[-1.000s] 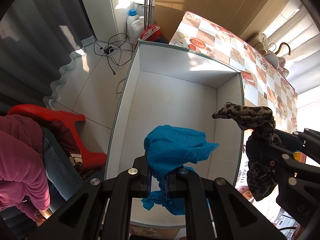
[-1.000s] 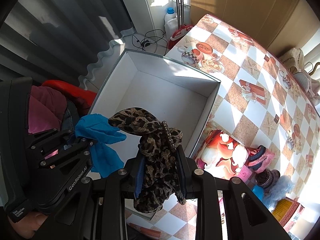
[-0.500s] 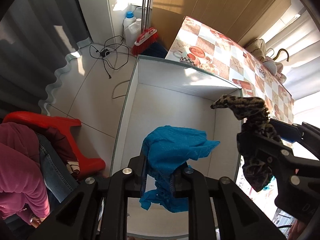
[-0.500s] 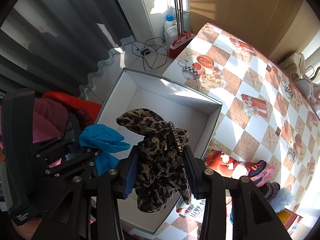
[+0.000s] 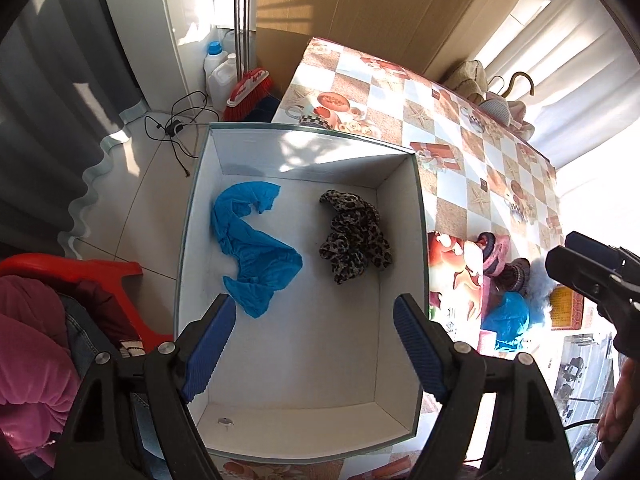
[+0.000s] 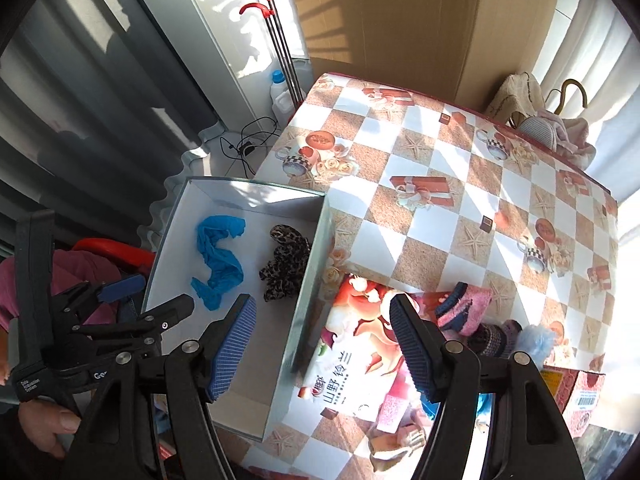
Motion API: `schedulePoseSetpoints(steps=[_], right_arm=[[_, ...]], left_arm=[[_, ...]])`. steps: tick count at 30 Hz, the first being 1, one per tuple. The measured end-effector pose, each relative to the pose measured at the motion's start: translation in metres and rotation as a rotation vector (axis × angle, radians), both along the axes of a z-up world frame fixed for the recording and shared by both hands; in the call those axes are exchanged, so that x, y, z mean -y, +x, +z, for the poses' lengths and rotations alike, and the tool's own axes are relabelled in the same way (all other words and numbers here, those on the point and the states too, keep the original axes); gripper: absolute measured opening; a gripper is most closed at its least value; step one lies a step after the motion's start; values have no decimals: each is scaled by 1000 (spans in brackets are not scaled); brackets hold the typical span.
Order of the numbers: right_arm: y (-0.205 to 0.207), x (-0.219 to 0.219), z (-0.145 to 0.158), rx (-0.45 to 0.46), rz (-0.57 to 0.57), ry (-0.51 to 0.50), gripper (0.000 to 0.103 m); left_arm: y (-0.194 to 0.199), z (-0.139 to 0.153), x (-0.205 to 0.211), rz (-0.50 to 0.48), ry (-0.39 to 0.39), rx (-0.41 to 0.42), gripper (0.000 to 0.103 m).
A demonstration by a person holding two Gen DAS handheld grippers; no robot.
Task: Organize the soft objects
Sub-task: 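Move both grippers back over the pile on the table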
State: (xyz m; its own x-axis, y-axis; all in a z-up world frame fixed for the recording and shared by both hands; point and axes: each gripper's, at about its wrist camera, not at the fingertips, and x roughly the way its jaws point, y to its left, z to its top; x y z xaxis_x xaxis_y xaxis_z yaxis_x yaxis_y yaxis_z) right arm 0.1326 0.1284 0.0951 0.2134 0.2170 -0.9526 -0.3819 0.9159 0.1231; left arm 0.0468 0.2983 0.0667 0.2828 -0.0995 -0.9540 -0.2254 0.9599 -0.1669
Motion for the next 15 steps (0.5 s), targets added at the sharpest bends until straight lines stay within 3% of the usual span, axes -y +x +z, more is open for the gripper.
schedulePoseSetpoints(steps=[8, 15], right_arm=[[-69, 104, -22, -41, -130, -88, 70], [-120, 165, -53, -118, -223, -94, 70]], left_arm=[[-9, 16, 106, -287, -5, 35, 84], [-29, 7, 199, -541, -20, -7, 84]])
